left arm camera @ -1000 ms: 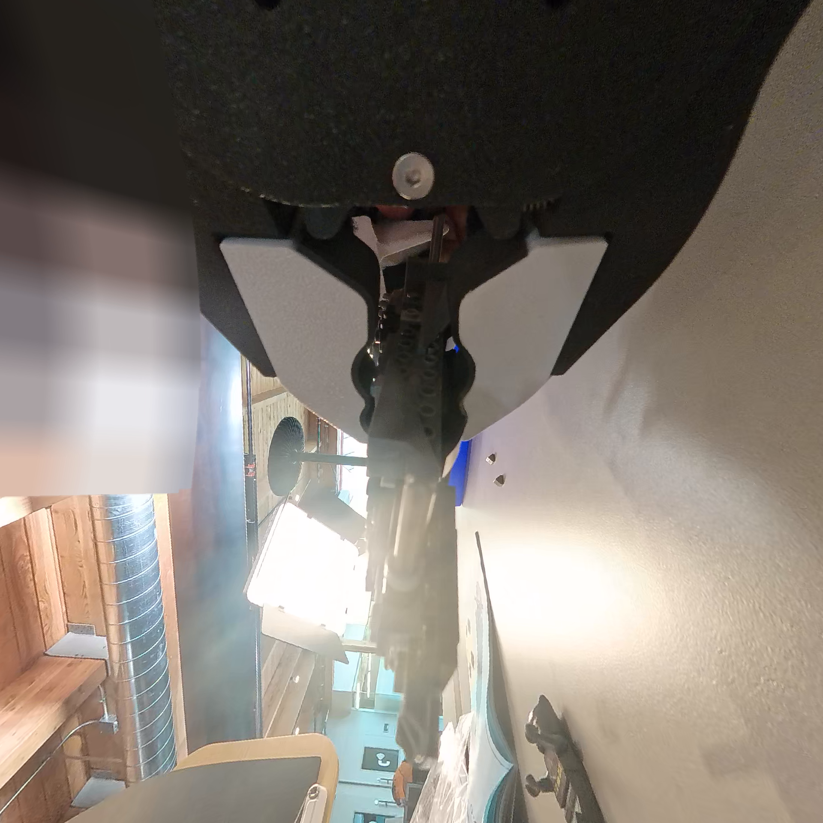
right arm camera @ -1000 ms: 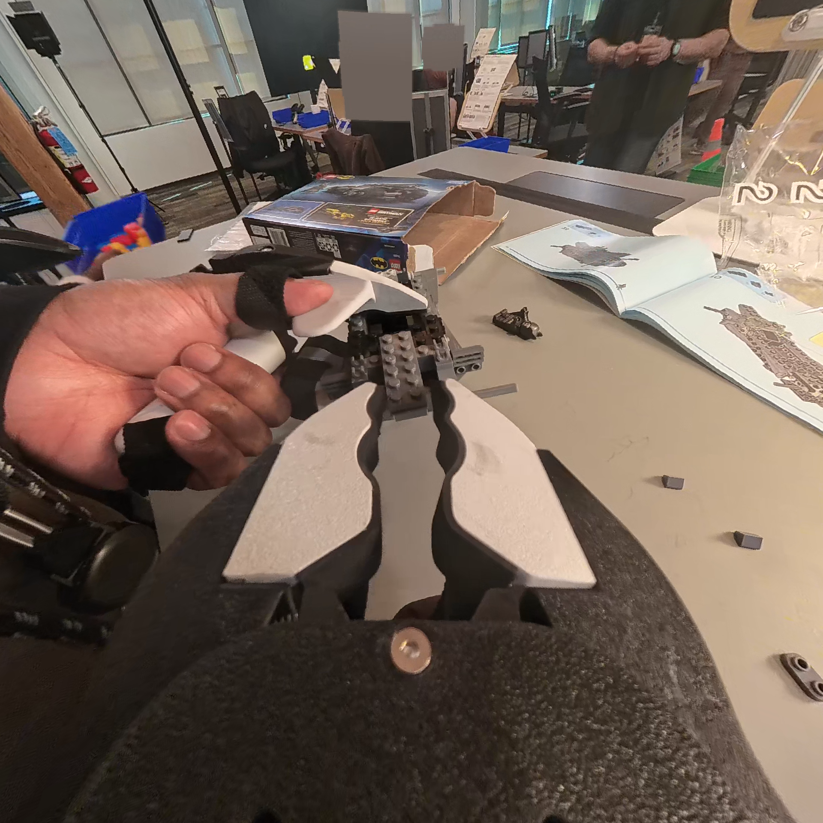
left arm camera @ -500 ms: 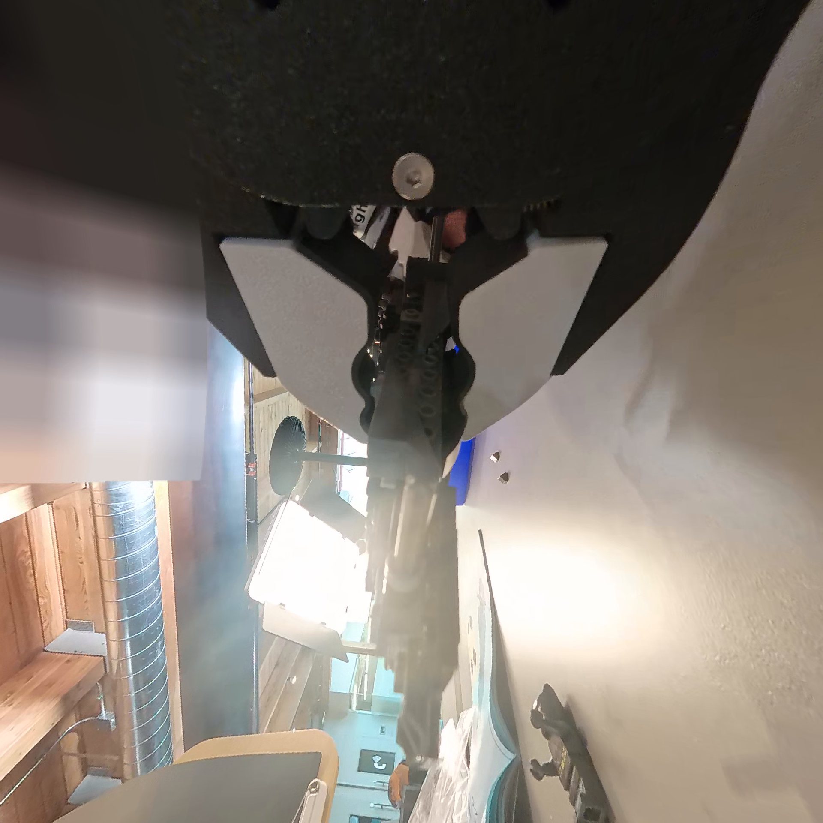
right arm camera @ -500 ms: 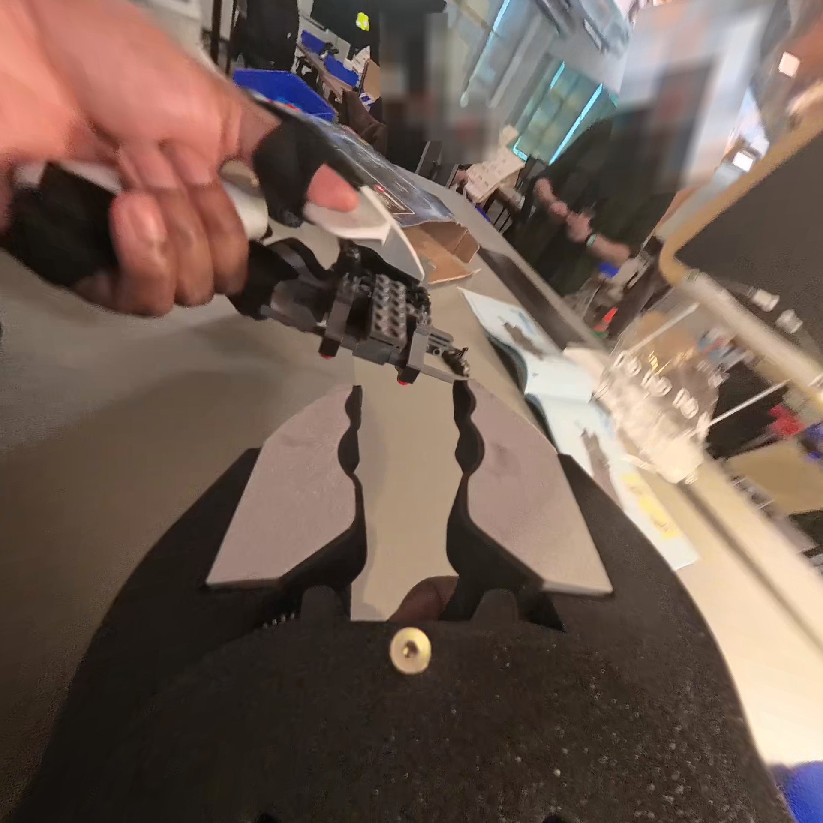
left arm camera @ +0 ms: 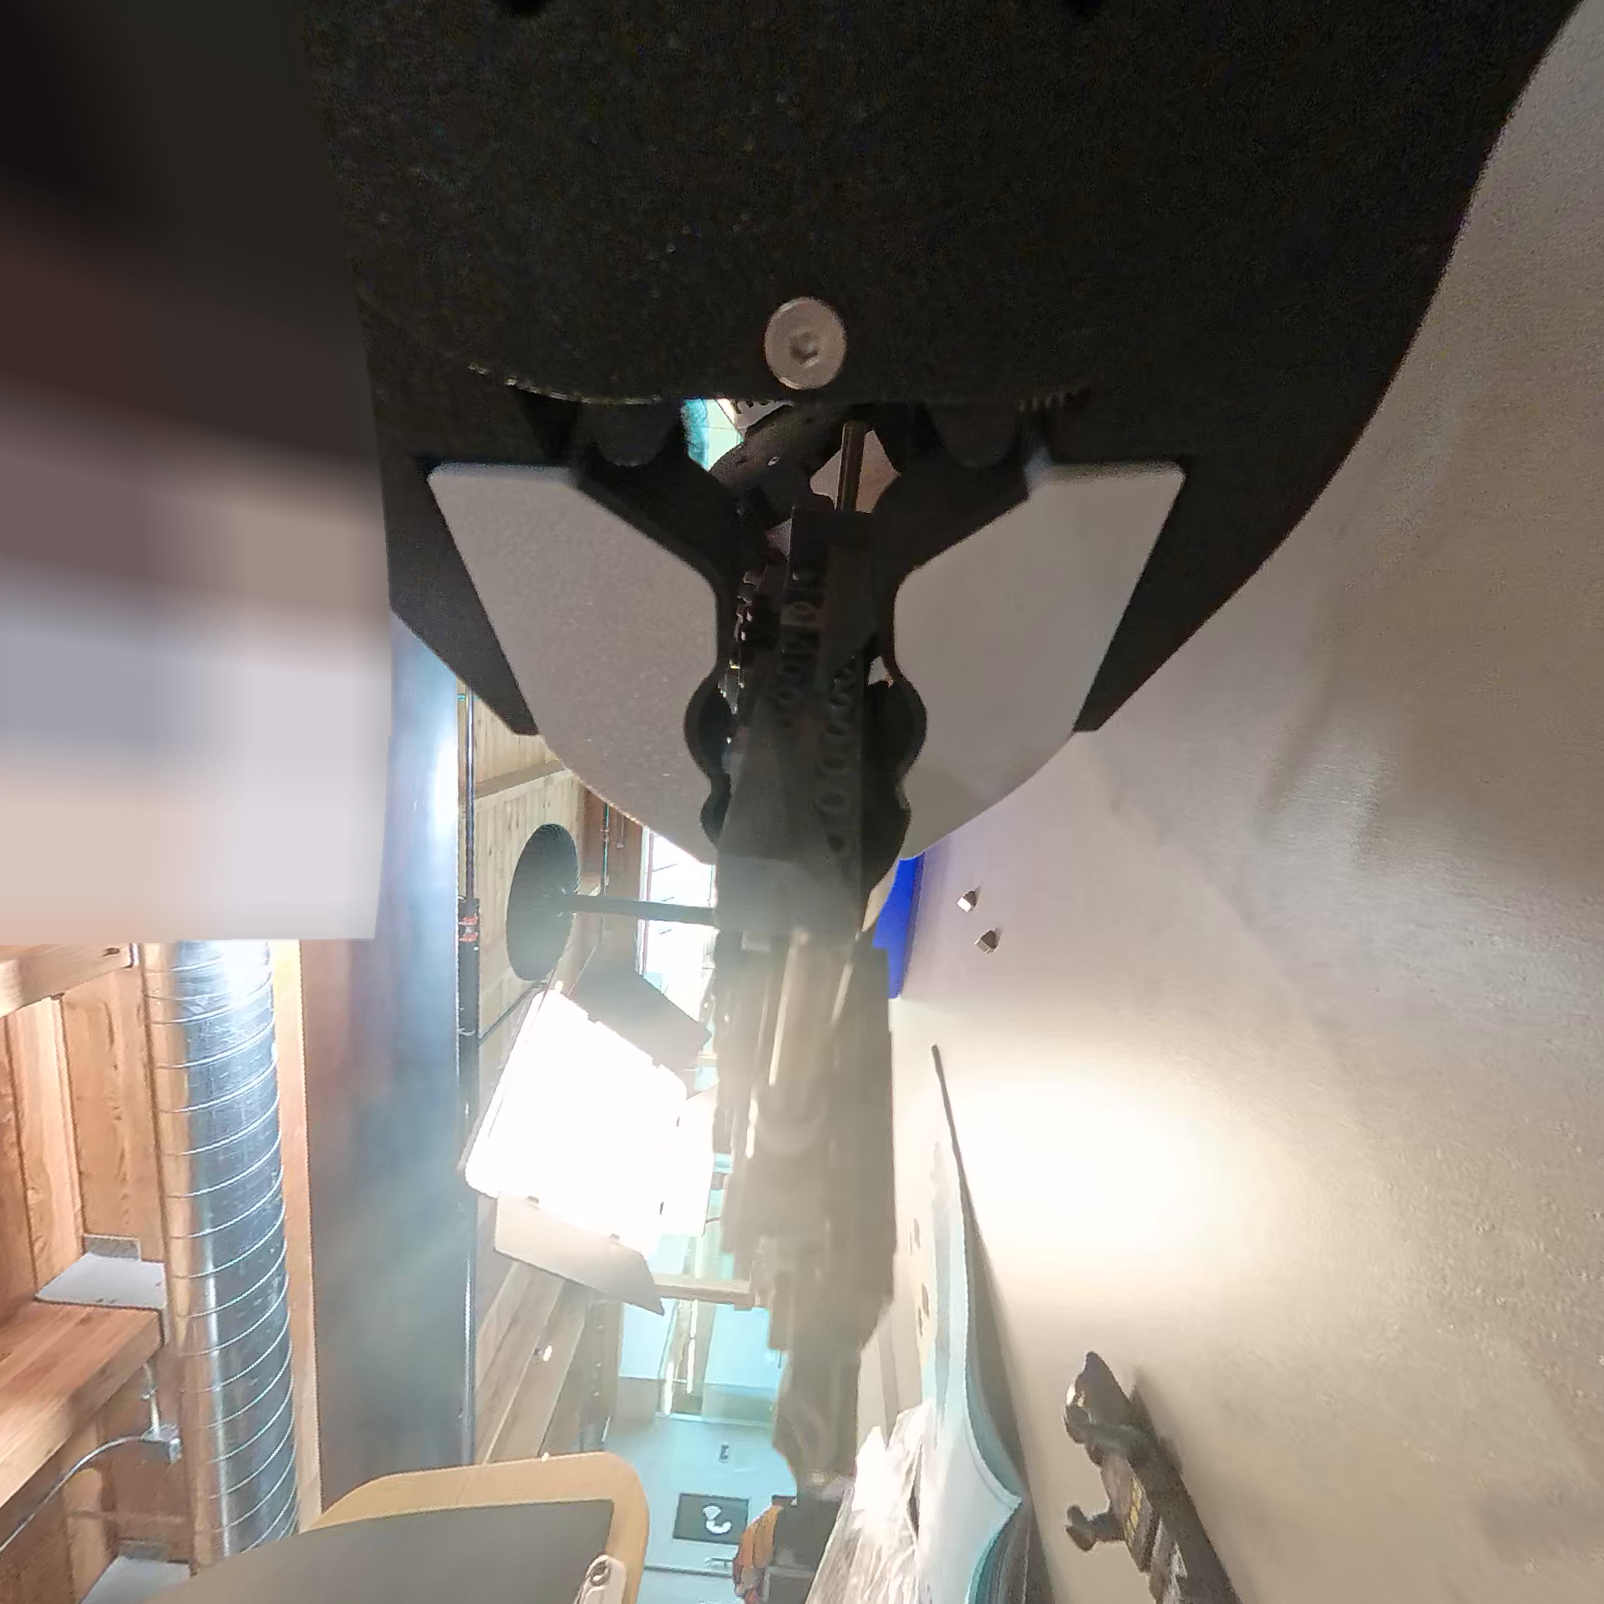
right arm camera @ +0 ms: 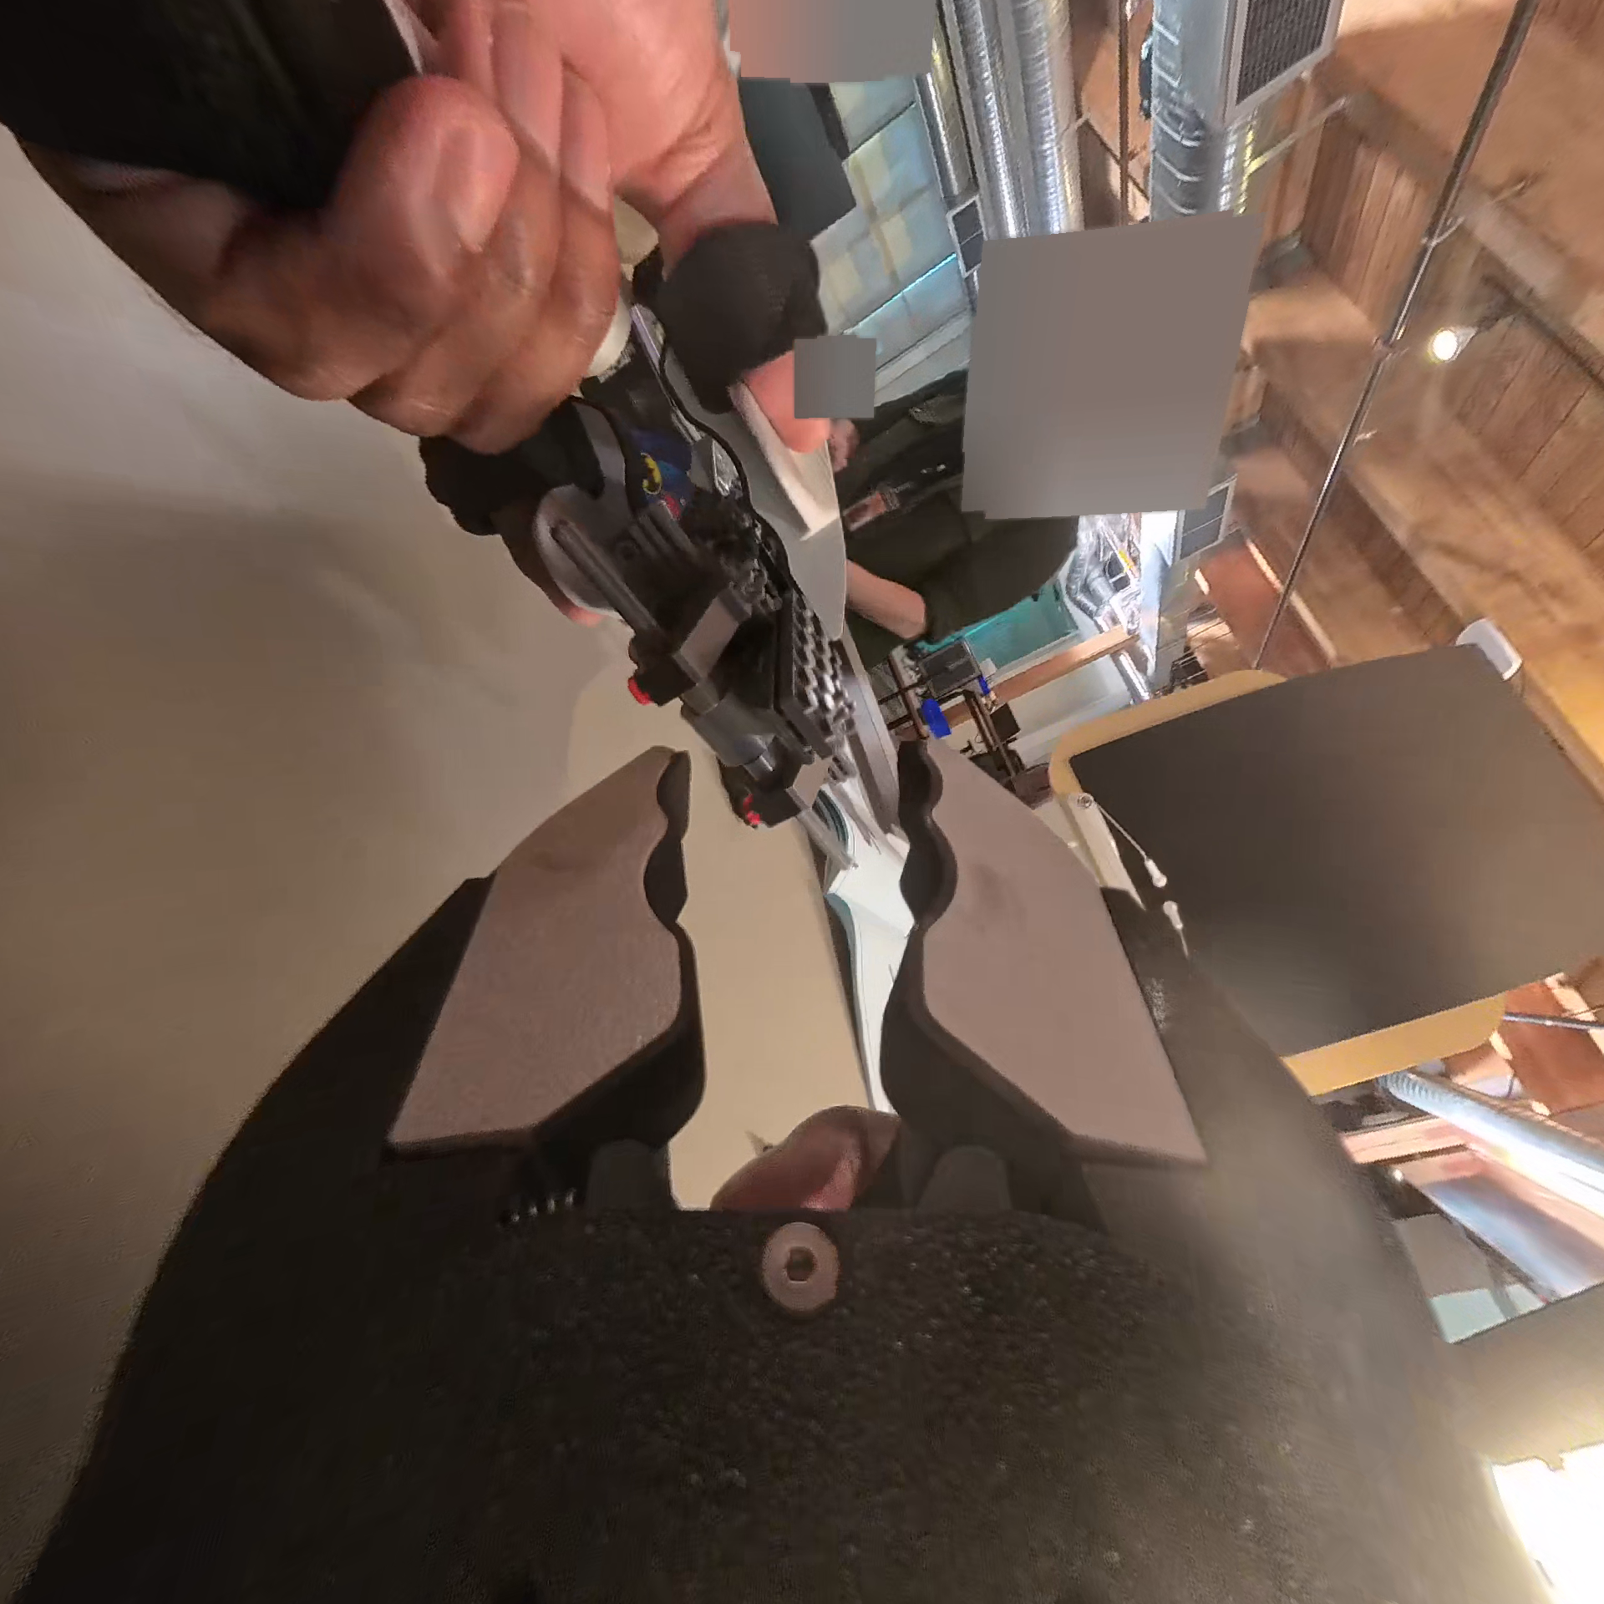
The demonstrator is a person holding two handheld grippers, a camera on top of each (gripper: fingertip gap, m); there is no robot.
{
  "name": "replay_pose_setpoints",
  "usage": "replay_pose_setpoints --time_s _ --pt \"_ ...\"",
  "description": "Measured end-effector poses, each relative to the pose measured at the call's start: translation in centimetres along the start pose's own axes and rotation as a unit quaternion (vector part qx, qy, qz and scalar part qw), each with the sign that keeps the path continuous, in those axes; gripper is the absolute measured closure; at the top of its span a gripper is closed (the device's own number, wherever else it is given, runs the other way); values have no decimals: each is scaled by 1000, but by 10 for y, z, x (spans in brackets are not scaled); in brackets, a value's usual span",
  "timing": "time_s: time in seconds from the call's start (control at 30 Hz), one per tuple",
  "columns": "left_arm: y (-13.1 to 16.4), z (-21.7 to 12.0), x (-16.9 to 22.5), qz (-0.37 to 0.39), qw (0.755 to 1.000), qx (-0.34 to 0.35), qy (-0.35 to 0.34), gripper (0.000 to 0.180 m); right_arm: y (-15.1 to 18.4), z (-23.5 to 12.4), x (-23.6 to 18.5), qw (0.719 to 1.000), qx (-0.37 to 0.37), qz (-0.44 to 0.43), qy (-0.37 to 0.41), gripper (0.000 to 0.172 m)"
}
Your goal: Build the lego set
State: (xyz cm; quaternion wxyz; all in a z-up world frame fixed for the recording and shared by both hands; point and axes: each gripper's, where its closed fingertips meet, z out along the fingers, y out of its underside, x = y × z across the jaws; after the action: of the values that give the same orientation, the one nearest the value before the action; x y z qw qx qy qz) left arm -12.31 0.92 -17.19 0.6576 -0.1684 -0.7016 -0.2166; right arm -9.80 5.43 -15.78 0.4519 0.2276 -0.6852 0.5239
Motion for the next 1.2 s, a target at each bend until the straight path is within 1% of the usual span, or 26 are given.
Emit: replay_pose_setpoints --time_s 0.17,0.47,0.67,0.93,1.1,1.2 --pt "6 7 3 9 1000 -15 -14 149 -1 3 5 1000 12 -24 6 125" --pt "3 10 20 17 999 -23 -25 149 -4 12 20 997 23 -73 -6 125" --pt "1 8 28 23 999 -28 -26 149 -11 20 20 992 31 -116 -23 125" --pt "-2 3 27 28 998 -32 -41 149 -18 27 19 987 35 -151 -35 125" --pt "-4 0 28 25 999 -27 -41 149 -19 30 16 984 33 -169 -42 128" --pt "-5 0 29 25 999 -25 -41 149 -18 31 14 982 29 -178 -47 133"
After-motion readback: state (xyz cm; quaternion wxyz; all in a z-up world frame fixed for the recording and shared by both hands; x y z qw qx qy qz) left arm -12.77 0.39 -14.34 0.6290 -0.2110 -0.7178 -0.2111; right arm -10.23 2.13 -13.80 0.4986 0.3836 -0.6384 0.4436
